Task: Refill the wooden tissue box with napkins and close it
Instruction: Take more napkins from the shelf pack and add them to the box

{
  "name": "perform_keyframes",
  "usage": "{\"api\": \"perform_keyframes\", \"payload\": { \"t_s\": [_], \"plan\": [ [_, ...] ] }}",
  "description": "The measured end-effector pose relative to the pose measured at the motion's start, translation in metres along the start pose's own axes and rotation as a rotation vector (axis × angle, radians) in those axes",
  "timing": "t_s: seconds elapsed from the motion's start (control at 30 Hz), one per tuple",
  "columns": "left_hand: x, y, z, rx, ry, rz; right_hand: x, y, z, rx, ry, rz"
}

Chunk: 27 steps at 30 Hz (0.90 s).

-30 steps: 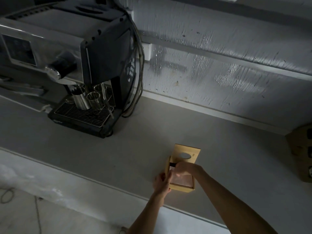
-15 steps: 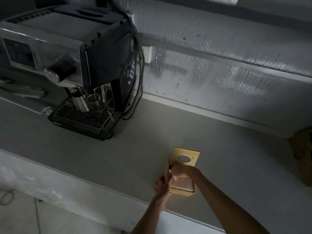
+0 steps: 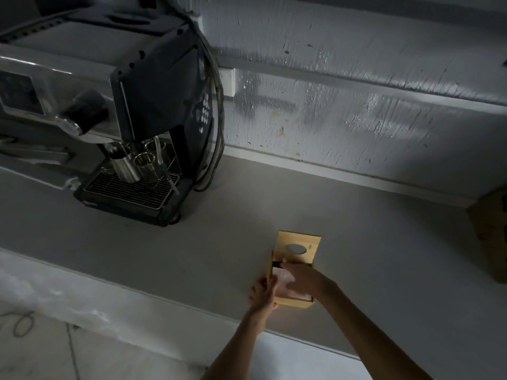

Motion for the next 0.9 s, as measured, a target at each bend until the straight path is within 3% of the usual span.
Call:
{"api": "perform_keyframes", "payload": {
  "t_s": [0.13, 0.2, 0.27, 0.33, 0.47, 0.53, 0.6, 0.7, 0.8, 0.9],
  "plan": [
    [-0.02, 0.02, 0.002, -0.088, -0.181, -0.113, -0.023, 0.031, -0.006, -0.369, -0.142, -0.003],
    [-0.026, 0.029, 0.003, -0.228, -0.402, -0.365, -0.036, 0.042, -0.019, -0.595, -0.158, -0.023],
    [-0.029, 0.031, 0.002, -0.31, -0.65, -0.627, -0.042, 0.044, -0.035, -0.687, -0.182, -0.05],
    [-0.039, 0.033, -0.002, -0.286, -0.812, -0.741, -0.035, 0.038, -0.045, -0.678, -0.213, -0.084],
    [-0.067, 0.049, -0.013, -0.237, -0.803, -0.607, -0.004, 0.033, -0.051, -0.59, -0.431, -0.199],
    [-0.066, 0.044, -0.012, -0.205, -0.834, -0.567, 0.002, 0.033, -0.056, -0.523, -0.382, -0.265],
    [-0.06, 0.042, -0.007, -0.237, -1.01, -0.54, -0.007, 0.037, -0.061, -0.452, -0.312, -0.355],
    [-0.052, 0.036, 0.001, -0.281, -1.199, -0.475, -0.018, 0.049, -0.059, -0.474, -0.297, -0.439],
    [-0.059, 0.041, -0.003, -0.364, -1.225, -0.471, -0.017, 0.05, -0.059, -0.463, -0.277, -0.406],
    [-0.051, 0.047, -0.012, -0.258, -1.255, -0.552, -0.006, 0.044, -0.064, -0.455, -0.229, -0.267]
  ]
}}
Point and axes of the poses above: each hand's wrist, its own y-axis away from the middle knuckle, its own z-axis out of the back of the hand, x = y × z, the point moved 1 cm from there along -y, towards the middle knuckle, and after that the axes turned 6 degrees about x, right-handed, at the moved point
